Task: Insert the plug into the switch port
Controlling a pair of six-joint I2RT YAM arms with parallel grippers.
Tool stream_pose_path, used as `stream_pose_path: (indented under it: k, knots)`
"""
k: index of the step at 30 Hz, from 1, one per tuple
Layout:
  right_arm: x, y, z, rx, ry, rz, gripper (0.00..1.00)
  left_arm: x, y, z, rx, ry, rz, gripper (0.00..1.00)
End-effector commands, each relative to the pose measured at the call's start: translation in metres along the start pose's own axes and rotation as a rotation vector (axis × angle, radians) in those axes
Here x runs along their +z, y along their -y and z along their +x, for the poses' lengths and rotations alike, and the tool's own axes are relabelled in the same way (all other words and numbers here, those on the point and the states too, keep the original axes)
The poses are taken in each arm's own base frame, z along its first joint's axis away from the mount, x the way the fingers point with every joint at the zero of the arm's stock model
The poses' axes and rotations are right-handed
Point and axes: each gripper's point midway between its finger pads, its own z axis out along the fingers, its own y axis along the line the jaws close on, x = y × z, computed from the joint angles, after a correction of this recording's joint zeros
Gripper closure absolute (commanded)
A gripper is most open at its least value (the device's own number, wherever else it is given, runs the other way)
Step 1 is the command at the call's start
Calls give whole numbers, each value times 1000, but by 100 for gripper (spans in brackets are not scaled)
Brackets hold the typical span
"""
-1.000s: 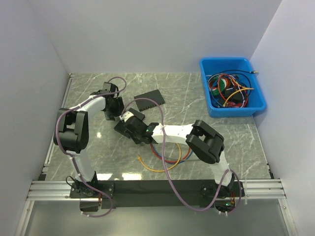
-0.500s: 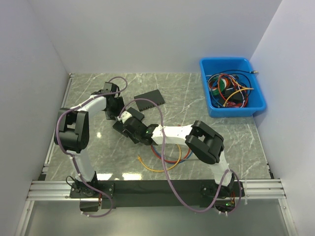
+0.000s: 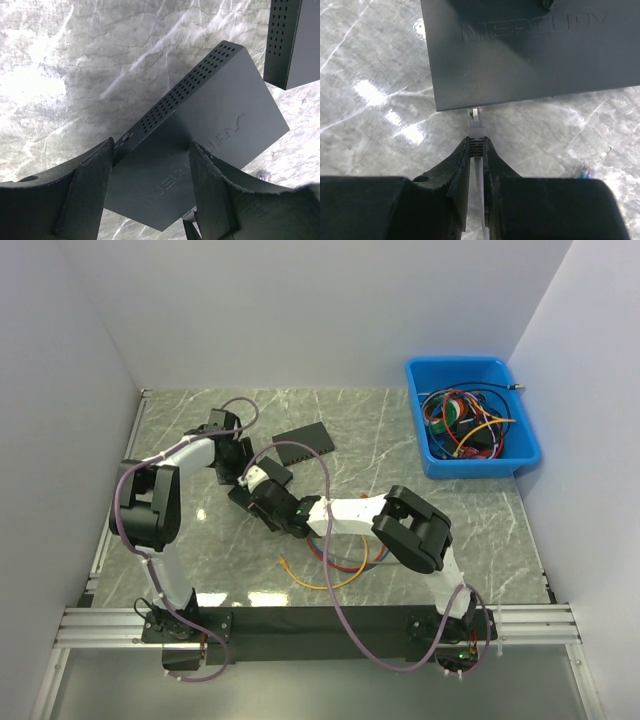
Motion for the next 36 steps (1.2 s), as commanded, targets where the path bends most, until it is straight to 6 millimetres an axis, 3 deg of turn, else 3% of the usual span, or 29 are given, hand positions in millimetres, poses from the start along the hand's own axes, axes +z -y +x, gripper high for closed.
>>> stream_pose_path:
  k: [1, 10, 23, 32, 36]
  knots:
    - [4, 4, -59, 75, 180, 44, 100, 9, -2, 45, -7, -147, 19, 34]
    - [8, 3, -57, 73, 169, 48, 100, 10, 1, 52, -20, -168, 51, 33]
    - [15, 9, -62, 131, 205, 88, 100, 7, 18, 82, -25, -239, 138, 33]
    - [6, 13, -73, 237, 299, 80, 100, 4, 26, 87, -33, -254, 169, 33]
    - [1, 18, -93, 262, 346, 103, 100, 3, 26, 87, -34, -249, 165, 33]
